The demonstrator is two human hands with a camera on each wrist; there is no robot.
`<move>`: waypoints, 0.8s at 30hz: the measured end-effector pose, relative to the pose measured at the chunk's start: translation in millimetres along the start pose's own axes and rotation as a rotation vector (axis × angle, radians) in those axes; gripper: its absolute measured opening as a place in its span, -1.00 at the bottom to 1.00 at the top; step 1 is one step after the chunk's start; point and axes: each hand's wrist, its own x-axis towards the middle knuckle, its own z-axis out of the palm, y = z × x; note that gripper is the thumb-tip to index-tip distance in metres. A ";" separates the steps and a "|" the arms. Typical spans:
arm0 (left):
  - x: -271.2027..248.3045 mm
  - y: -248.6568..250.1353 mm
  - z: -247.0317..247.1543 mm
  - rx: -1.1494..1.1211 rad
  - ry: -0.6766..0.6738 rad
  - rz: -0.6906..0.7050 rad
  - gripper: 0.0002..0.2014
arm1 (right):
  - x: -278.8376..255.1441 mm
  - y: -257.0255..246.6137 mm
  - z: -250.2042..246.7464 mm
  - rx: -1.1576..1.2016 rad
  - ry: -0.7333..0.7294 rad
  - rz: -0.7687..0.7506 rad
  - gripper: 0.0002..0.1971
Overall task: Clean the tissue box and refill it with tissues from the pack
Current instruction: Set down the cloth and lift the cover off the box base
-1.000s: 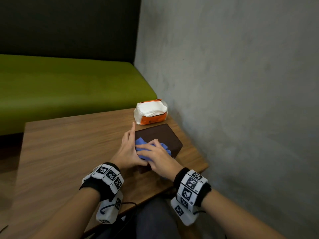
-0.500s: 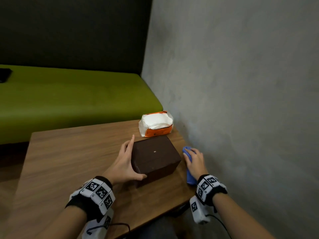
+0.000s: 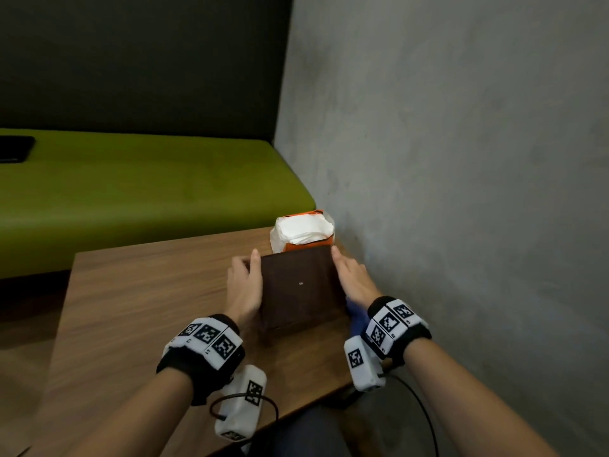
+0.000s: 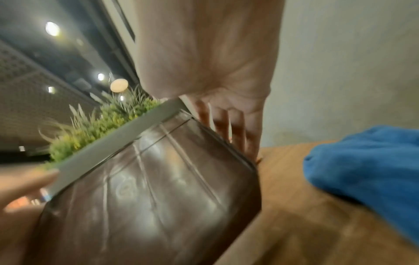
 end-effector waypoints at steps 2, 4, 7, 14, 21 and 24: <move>-6.3 11.3 -3.3 0.037 0.114 0.146 -0.72 | -0.7 -4.3 -0.7 0.101 0.076 -0.063 -0.27; -12.7 11.2 -3.7 0.066 0.177 0.278 -0.81 | -2.3 -6.4 1.2 0.124 0.108 -0.107 -0.36; -24.1 -3.6 -0.5 0.114 0.203 0.476 -0.80 | -10.5 -7.5 4.3 0.200 0.184 -0.110 -0.53; -33.6 -34.0 -4.3 0.212 0.068 0.594 -0.24 | -29.0 17.6 30.9 0.250 0.073 -0.344 -0.20; -44.9 -55.1 -8.2 0.445 -0.097 0.634 -0.57 | -36.0 47.9 45.2 0.038 0.013 -0.385 -0.39; -40.9 -60.0 -14.0 0.533 -0.162 0.681 -0.64 | -38.3 56.2 45.2 -0.010 0.001 -0.410 -0.44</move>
